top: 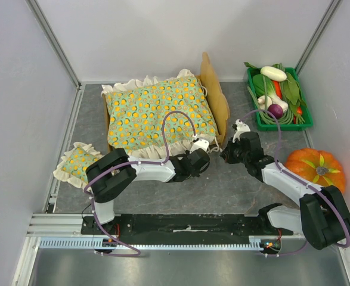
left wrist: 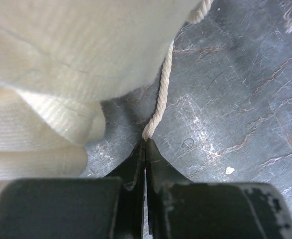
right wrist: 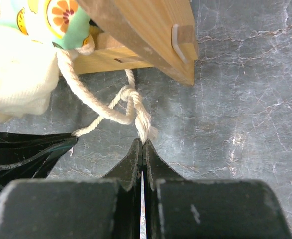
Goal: Set up the pet bed
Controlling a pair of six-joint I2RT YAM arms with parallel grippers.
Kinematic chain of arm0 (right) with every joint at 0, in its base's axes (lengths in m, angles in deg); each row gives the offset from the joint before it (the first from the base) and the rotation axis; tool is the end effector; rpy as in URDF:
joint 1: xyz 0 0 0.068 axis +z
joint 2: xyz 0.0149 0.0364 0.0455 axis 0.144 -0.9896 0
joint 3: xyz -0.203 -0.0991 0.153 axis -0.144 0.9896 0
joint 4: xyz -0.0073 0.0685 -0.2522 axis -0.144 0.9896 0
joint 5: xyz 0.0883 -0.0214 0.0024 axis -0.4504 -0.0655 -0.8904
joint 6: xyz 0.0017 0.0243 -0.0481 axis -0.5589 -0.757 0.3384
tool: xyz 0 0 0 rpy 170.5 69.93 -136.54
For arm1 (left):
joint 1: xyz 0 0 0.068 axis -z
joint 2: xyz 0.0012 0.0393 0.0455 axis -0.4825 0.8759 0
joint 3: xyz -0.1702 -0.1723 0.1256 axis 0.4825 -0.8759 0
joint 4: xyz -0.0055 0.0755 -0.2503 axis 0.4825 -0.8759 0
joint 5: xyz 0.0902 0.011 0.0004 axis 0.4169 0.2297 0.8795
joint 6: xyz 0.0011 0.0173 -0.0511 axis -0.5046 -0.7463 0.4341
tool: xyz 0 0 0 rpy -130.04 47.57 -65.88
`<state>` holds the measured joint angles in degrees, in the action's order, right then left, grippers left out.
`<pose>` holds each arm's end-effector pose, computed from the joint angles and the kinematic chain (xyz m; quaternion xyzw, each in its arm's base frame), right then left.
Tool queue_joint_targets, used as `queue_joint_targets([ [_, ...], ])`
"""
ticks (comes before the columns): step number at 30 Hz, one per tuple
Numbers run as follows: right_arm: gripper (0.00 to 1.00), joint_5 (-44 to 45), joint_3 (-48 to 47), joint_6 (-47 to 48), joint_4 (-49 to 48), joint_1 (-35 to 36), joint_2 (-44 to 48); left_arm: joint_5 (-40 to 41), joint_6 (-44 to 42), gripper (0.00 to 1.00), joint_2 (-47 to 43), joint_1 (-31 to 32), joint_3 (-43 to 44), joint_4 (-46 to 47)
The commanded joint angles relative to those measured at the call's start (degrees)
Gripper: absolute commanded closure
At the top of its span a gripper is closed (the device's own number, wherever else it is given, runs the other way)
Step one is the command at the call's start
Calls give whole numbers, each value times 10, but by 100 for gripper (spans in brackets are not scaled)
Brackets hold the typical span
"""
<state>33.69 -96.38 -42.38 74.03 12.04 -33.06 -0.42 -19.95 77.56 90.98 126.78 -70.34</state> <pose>0.2196 0.0867 0.1813 0.0202 0.8960 0.2353 0.3761 0.1865 -0.3221 0.1467 0.2049 0.8979 -0.1014 0.3763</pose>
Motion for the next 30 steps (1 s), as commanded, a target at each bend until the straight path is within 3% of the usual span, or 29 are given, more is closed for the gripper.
queue_joint_targets([
  [1, 100, 18, -32, 5, 0, -7, 8, -6, -9, 98, -11, 3, -9, -14],
  [15, 100, 68, -127, 30, 34, -115, -40, 67, 2, 98, -214, -24, -49, -142],
  [30, 100, 72, -104, -11, 28, -150, 12, 98, 110, 98, -298, -26, -160, -245],
])
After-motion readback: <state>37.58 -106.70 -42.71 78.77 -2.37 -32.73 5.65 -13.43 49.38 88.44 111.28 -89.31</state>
